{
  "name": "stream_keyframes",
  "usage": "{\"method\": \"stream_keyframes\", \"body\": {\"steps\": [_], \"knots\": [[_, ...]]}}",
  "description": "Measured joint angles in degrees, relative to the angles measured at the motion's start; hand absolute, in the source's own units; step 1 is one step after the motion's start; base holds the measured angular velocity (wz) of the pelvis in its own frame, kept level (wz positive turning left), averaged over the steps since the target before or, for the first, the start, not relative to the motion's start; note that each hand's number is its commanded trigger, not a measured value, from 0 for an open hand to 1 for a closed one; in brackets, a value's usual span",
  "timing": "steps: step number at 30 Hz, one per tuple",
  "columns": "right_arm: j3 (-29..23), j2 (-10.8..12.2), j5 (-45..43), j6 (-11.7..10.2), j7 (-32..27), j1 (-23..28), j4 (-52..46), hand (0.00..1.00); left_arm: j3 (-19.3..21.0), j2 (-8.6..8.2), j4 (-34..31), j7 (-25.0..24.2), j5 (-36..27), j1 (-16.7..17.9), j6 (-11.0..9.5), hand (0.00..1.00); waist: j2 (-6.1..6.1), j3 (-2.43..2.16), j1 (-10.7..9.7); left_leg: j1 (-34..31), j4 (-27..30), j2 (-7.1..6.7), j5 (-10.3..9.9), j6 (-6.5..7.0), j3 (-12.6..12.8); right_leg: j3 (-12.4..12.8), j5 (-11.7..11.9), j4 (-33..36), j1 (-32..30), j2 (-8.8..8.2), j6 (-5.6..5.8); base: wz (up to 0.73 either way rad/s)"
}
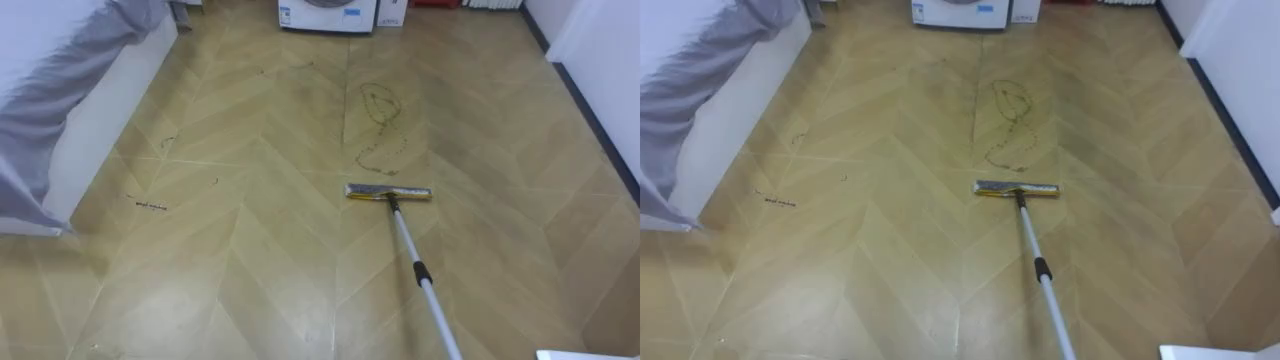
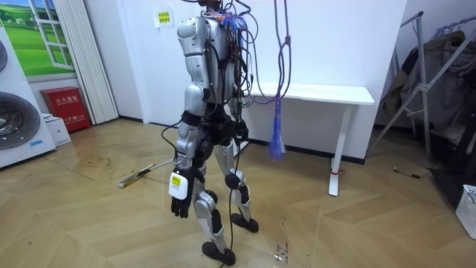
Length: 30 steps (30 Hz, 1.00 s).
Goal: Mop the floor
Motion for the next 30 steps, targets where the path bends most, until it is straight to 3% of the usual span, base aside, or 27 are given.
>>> {"method": "stream_keyframes", "body": {"steps": [7,30], "knots": [[-0.1,-0.1,0.0,-0.1,0.5,-0.1,-0.2,1.00,-0.7,-0.05,0.1,-0.3,-0.1,0.0,-0.2,0.00,0.66,-0.02,0.0,-0.2,0.0,0.02,0.0,-0.01,0.0,0.0,0.0,0.1,-0.3,0.01,0.00,0.00],[-0.1,-0.4,1.6,-0.2,1.8,-0.1,-0.3,1.00,-0.9,0.41,0.4,-3.2,-0.1,0.3,0.2,0.00,0.52,-0.05,0.0,-2.3,0.8,0.05,0.0,0.01,-0.7,-0.5,0.0,1.1,-2.3,0.07,0.00,0.02]]}}
